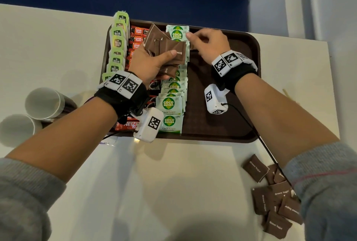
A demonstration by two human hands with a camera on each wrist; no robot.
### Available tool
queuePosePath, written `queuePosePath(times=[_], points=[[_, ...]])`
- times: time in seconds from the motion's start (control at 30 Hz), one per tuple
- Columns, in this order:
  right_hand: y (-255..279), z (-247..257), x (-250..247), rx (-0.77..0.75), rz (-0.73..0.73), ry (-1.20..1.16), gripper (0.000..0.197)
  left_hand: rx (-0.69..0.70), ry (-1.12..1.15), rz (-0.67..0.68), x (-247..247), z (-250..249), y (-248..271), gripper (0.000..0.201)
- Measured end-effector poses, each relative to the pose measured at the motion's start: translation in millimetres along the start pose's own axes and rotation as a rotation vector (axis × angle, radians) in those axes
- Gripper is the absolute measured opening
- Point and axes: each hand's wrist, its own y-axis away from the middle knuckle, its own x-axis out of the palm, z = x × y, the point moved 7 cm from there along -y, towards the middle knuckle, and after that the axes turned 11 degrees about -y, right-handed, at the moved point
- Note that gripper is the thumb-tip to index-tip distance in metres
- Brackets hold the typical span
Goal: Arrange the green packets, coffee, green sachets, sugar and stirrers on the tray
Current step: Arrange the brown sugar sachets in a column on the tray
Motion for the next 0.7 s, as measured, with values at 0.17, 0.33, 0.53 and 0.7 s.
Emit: queuePosePath(times=[0.17,0.33,0.53,0.7], points=[[14.5,19.5,14.9,-0.056,0.214,-0.257,0.023,-0.007,-0.020,0.022,5.3,0.1,4.2,0.026],[21.4,24.7,13.3,-0.071,0.286,-0.319,0.009,0.012,-0.048,0.031,6.7,-1.9,7.6,0.018],[24.3,20.6,4.7,-0.033,0.225,-0.411,0.016,0.007,-0.001,0.013,7.4,-4.2,11.6,0.018],[27.7,14.6,4.2,0.052,0.196,-0.616,0.016,-0.005,-0.008,0.007,8.2,-4.6,12.3,0.016]])
